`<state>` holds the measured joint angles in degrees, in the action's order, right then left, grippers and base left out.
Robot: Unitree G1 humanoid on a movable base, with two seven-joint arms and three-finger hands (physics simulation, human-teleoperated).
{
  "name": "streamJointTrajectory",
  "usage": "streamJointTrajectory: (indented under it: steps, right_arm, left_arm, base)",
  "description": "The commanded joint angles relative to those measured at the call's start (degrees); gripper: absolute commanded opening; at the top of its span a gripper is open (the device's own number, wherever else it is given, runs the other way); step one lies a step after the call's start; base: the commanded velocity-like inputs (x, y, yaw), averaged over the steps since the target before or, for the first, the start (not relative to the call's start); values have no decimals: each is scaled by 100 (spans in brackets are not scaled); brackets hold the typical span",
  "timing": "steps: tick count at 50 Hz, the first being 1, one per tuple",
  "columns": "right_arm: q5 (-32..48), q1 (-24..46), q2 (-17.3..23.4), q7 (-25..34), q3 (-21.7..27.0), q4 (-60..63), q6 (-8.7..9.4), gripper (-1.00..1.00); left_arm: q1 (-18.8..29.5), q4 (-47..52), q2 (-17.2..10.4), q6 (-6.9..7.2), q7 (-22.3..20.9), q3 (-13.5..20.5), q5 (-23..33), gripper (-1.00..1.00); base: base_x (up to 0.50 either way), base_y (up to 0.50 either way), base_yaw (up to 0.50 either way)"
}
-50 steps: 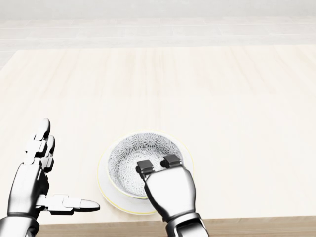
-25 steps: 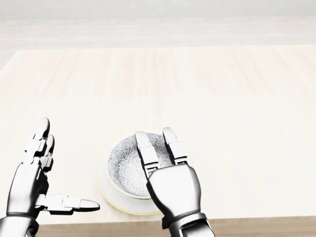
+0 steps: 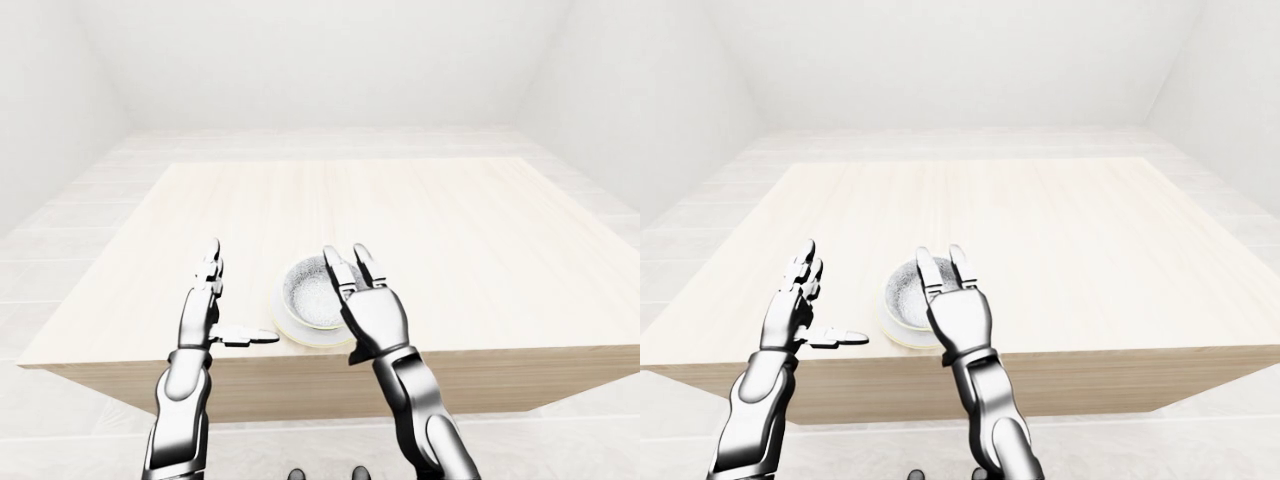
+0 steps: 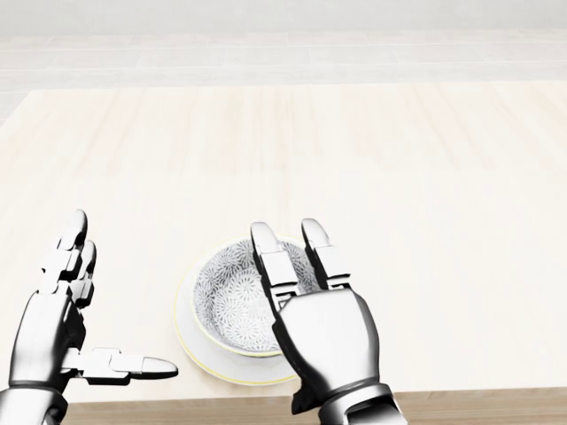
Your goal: Put the bowl on the plate.
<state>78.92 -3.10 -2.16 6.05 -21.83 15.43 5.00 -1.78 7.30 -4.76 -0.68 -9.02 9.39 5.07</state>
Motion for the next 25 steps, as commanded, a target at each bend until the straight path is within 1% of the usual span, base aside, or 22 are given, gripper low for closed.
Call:
streamJointTrajectory:
  steps: [1, 8, 18, 25]
  right_arm:
    - [-208, -222, 97, 242, -45, 505, 0, 100]
    - [-356, -265, 138, 253, -7, 553, 0, 100]
    - [-407, -265, 165, 239, 29, 541, 0, 100]
    - [-407, -270, 176, 178, 20, 461, 0, 100]
  left_arm:
    - [-25, 12, 10, -8, -7, -11, 6, 100]
    - [-50, -17, 30, -62, 9, -43, 44, 100]
    - [-79, 88, 37, 4, 1, -42, 33, 100]
    - [-102, 109, 51, -5, 1, -60, 48, 100]
  base:
    - [0, 0, 0]
    - [0, 0, 0]
    - [0, 0, 0]
    - [0, 0, 0]
